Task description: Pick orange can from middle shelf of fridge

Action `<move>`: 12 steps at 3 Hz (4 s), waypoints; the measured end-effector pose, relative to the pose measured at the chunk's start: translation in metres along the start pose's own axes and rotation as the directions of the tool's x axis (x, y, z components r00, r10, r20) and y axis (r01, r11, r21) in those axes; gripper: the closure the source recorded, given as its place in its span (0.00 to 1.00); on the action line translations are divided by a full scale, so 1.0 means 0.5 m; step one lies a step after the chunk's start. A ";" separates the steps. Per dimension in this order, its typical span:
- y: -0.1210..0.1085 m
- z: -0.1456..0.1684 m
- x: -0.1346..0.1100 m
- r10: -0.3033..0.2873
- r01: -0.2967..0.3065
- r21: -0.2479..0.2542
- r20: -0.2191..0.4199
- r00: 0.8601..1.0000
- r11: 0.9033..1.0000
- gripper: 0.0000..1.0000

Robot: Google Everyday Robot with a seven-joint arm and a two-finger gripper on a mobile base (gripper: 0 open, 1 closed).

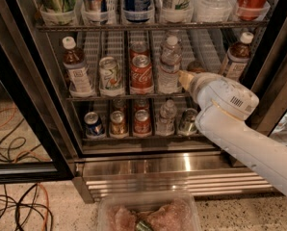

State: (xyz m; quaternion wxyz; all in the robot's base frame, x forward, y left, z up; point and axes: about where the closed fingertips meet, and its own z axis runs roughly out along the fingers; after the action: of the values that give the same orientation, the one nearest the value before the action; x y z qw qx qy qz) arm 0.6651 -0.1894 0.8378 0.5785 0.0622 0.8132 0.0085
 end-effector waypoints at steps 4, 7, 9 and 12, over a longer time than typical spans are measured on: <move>0.013 0.025 0.016 0.017 -0.017 0.008 -0.023 1.000 1.000 0.62; 0.013 0.015 0.016 0.027 -0.026 0.004 -0.034 0.999 1.000 1.00; 0.000 -0.043 0.015 0.055 -0.055 0.001 -0.052 0.997 0.999 1.00; 0.020 -0.109 -0.079 0.091 -0.090 -0.066 0.007 0.996 0.994 1.00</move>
Offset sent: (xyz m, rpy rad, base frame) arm 0.0113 0.0065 -0.0126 0.0619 0.0302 -0.0213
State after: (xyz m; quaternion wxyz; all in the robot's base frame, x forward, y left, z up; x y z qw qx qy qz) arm 0.6276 -0.1809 0.8937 0.5835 0.0800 0.8059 0.0610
